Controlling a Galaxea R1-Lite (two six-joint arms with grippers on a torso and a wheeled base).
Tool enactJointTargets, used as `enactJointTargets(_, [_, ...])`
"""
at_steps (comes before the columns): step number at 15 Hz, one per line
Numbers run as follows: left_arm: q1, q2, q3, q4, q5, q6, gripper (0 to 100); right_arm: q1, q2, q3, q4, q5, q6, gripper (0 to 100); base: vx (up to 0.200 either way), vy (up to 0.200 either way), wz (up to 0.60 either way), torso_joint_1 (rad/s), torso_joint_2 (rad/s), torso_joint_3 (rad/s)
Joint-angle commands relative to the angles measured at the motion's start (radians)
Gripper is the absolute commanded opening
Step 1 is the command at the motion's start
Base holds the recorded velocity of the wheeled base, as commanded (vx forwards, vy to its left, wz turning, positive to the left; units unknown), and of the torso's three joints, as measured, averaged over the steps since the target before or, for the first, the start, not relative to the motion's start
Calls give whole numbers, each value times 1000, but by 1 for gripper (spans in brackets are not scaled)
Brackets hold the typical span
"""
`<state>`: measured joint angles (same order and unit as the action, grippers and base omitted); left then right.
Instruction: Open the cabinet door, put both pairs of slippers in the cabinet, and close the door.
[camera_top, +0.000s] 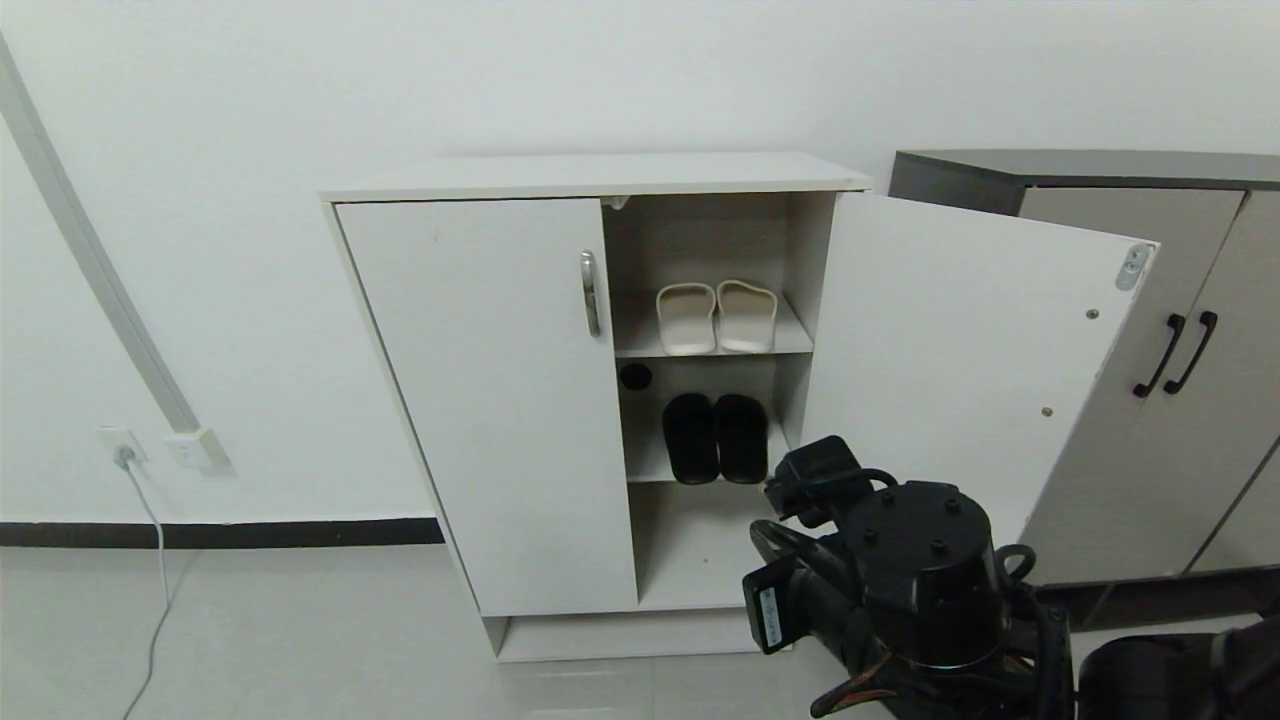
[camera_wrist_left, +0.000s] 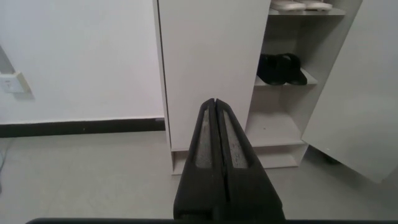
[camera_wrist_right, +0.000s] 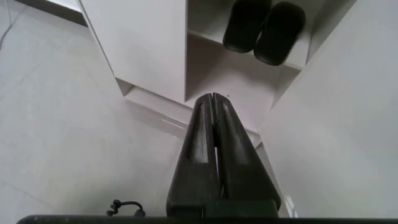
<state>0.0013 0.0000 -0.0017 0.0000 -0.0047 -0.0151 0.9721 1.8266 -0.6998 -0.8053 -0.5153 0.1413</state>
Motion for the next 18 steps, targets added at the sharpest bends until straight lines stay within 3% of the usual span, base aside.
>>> enactJointTargets(1, [0, 2, 0, 0, 0, 0, 0, 0, 5, 0, 0, 0, 0, 0, 0, 0, 0, 0, 0, 0])
enactJointTargets(11, [0, 2, 0, 0, 0, 0, 0, 0, 22, 2, 2, -6, -8, 0, 0, 0, 0, 0, 0, 0])
enactJointTargets(18, [0, 2, 0, 0, 0, 1, 0, 0, 30, 3, 0, -8, -8, 0, 0, 0, 0, 61, -364, -312])
